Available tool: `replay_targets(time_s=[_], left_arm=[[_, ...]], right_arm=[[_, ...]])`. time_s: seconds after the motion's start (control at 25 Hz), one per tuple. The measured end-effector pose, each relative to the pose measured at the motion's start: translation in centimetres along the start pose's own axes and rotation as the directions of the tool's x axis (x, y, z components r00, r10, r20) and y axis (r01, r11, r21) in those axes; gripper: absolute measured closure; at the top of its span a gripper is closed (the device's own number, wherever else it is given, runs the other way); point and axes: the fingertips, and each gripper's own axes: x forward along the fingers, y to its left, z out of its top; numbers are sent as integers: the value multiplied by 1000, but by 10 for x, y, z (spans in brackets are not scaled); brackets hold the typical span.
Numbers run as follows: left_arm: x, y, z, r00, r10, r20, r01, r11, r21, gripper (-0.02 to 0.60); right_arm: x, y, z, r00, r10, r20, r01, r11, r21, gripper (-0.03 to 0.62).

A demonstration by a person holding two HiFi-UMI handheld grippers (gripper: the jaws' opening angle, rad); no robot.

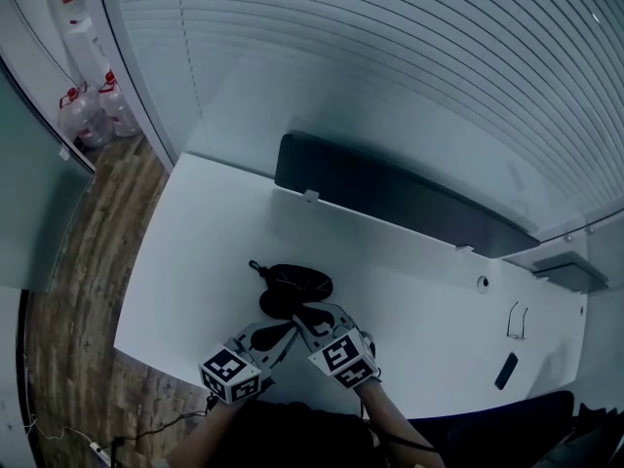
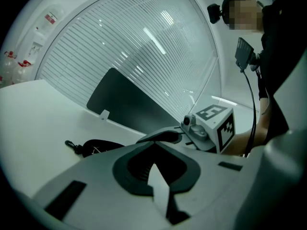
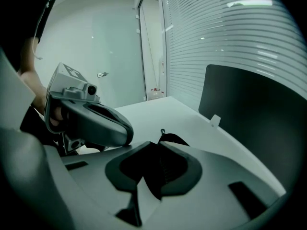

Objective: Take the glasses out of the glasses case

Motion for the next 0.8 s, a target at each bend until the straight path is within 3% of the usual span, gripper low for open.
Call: replay_targets(time_s=[0.8], left_arm=[[34,26,-16,999,-8,-39,6,997,-73,578]], right_arm=[[28,-33,-31,989,-34,-147,32,999,-19,544]])
